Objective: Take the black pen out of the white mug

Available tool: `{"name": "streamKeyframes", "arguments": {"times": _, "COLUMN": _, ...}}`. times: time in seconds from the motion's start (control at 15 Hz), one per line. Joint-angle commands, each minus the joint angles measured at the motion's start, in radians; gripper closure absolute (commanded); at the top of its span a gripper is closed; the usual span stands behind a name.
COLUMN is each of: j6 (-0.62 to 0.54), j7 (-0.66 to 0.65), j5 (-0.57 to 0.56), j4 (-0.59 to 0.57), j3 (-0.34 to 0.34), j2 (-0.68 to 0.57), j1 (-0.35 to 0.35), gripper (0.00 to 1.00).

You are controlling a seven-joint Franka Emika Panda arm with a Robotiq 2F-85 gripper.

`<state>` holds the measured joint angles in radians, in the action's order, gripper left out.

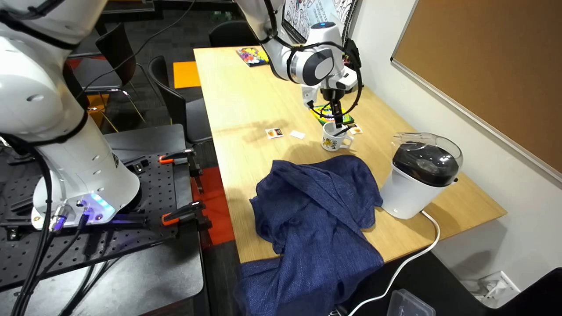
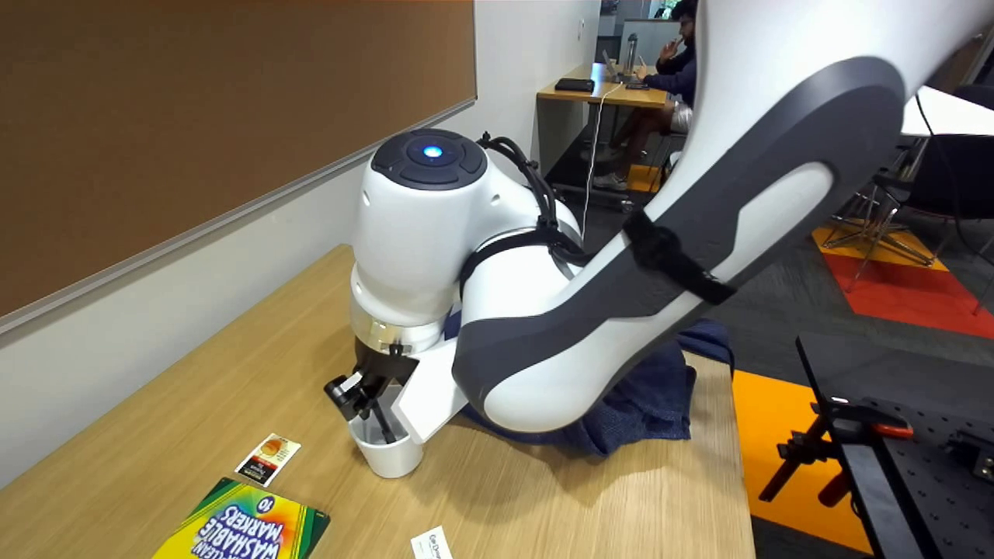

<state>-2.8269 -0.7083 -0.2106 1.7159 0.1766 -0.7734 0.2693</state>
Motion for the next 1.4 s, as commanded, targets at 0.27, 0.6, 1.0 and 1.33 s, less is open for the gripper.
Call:
{"name": "streamKeyframes", "arguments": {"times": 0.27, "j6": 0.054, "j7": 0.105, "j5": 0.119, "j4": -0.068, "j3": -0.016, "j2": -0.047, "j1": -0.008, "gripper": 0.40}}
{"name": "streamKeyframes", "arguments": {"times": 0.6, "j6": 0.071, "j7": 0.118, "j5": 0.140, "j4": -0.091, "j3": -0.014, "j2": -0.066, "j1": -0.008, "gripper": 0.44}}
{"name": "streamKeyframes", "arguments": {"times": 1.0, "j6": 0.133, "j7": 0.137, "j5": 0.144, "j4": -0.155, "j3": -0.017, "j2": -0.110, "j1": -0.016, "gripper": 0.49}}
{"name": "streamKeyframes", "arguments": {"times": 1.33, "j6": 0.185, "j7": 0.144, "j5": 0.140, "j4": -0.215, "j3": -0.015, "j2": -0.149, "j1": -0.022, "gripper": 0.50}}
